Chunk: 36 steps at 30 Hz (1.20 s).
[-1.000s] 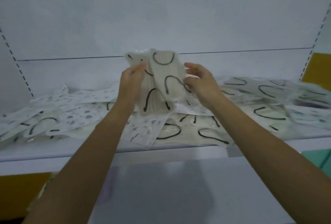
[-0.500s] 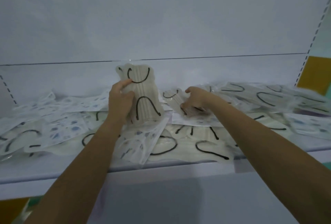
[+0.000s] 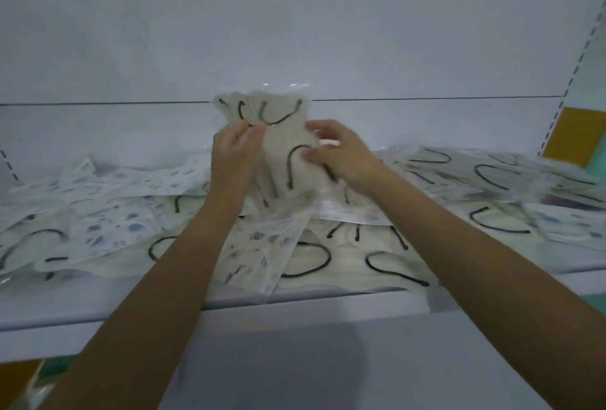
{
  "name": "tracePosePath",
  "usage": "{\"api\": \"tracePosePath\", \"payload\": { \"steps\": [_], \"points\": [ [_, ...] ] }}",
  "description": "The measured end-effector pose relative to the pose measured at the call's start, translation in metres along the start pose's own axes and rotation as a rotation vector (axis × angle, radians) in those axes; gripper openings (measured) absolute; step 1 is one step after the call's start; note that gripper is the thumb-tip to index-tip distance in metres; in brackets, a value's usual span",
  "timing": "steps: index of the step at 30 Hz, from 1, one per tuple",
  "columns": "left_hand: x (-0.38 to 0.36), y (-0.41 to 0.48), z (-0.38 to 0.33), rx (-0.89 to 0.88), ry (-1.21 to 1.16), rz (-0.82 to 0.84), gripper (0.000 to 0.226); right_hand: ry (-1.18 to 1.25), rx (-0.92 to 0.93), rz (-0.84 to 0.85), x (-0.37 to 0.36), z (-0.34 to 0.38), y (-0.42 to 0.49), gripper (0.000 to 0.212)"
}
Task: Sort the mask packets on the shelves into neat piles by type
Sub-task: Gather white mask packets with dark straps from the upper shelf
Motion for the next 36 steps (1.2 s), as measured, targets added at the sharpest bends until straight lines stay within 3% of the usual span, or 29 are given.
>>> {"api": "tracePosePath", "payload": {
  "steps": [3,5,7,9,11,15,19,22,25,27,30,32,34,36],
  "points": [
    [0.001,0.0,0.0,-0.083,0.166,0.039,0.047,-0.163,0.021,-0.032,0.004,0.002,0.001,0.038],
    [0.005,0.0,-0.003,-0.1,0.154,0.019,0.051,-0.355,0.018,-0.218,0.048,0.005,0.004,0.035],
    [0.004,0.001,-0.005,-0.104,0.113,0.014,0.051,-0.682,-0.127,-0.366,0.095,-0.012,0.008,0.046],
    [-0.004,0.002,-0.011,-0.094,0.077,0.022,0.049,-0.958,-0.349,-0.322,0.12,-0.043,0.005,0.061],
    [-0.014,0.003,-0.014,-0.052,0.056,0.01,0.045,-1.057,-0.452,-0.238,0.122,-0.067,0.003,0.067],
    [-0.029,0.007,-0.012,0.029,0.085,-0.035,0.044,-0.888,-0.341,-0.211,0.119,-0.072,0.011,0.063],
    [-0.044,0.005,-0.006,0.12,0.115,-0.021,0.039,-0.717,-0.159,-0.288,0.139,-0.056,0.013,0.052],
    [-0.061,0.002,-0.004,0.196,0.026,-0.004,0.026,-0.352,0.007,-0.324,0.158,-0.032,0.009,0.046],
    [-0.084,-0.005,-0.009,0.271,-0.11,-0.004,0.02,-0.021,0.06,-0.203,0.143,-0.014,0.003,0.044],
    [-0.1,-0.01,-0.013,0.253,-0.108,0.034,0.035,-0.042,0.066,-0.121,0.116,-0.012,0.003,0.045],
    [-0.106,-0.013,-0.022,0.093,0.12,0.074,0.044,-0.1,0.066,-0.054,0.093,-0.014,0.008,0.043],
    [-0.093,-0.013,-0.027,0.002,0.211,0.029,0.053,-0.303,0.046,-0.138,0.109,-0.017,0.014,0.044],
    [-0.081,-0.011,-0.028,-0.072,0.232,0.028,0.07,-0.766,-0.076,-0.199,0.131,-0.036,0.023,0.055],
    [-0.076,-0.012,-0.023,-0.099,0.222,0.057,0.077,-1.122,-0.241,-0.153,0.144,-0.064,0.024,0.065]
  ]
}}
Point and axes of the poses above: each hand's wrist, its own y-axis towards the middle knuckle, its own x-axis out of the back of the hand, z = x × y, the point moved 7 cm from there along y, towards the middle knuckle, and after that the axes turned 13 degrees about -x, right-handed, at the moved point
